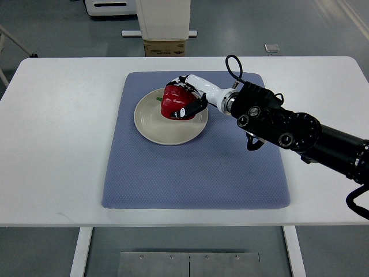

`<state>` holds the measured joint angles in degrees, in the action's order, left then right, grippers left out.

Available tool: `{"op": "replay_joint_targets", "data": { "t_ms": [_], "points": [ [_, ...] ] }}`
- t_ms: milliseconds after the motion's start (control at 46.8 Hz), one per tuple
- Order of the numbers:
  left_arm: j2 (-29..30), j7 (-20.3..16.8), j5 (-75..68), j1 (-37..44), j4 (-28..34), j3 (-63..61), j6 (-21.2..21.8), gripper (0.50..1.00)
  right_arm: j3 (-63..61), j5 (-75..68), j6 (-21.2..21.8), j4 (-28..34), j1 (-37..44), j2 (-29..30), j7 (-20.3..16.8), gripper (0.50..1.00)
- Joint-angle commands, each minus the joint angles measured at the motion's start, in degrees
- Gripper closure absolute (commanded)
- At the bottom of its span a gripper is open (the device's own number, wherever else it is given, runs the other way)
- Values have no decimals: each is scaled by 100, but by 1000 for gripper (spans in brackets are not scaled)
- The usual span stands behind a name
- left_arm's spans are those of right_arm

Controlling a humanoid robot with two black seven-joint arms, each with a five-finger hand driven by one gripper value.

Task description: Place red pepper on plate with right hand

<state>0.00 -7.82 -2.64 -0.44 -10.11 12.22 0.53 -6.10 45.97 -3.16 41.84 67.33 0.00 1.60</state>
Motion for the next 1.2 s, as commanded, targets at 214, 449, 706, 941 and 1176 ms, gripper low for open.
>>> {"op": "replay_joint_targets", "data": {
  "t_ms": [214,449,706,941,1176],
  "points": [
    [0,0,0,0,0,0,0,500,-5,-114,9,35,44,0,34,500],
    [0,0,0,0,0,0,0,500,-338,-211,9,35,44,0,16,500],
    [0,0,0,0,0,0,0,500,-699,-650,9,35,-26,0,-1,500],
    [0,0,0,0,0,0,0,500,-1595,-765,61,26,-334,-316,-45,500],
    [0,0,0,0,0,0,0,500,-2536,-765,70,35,-641,-615,-256,500]
  ]
}}
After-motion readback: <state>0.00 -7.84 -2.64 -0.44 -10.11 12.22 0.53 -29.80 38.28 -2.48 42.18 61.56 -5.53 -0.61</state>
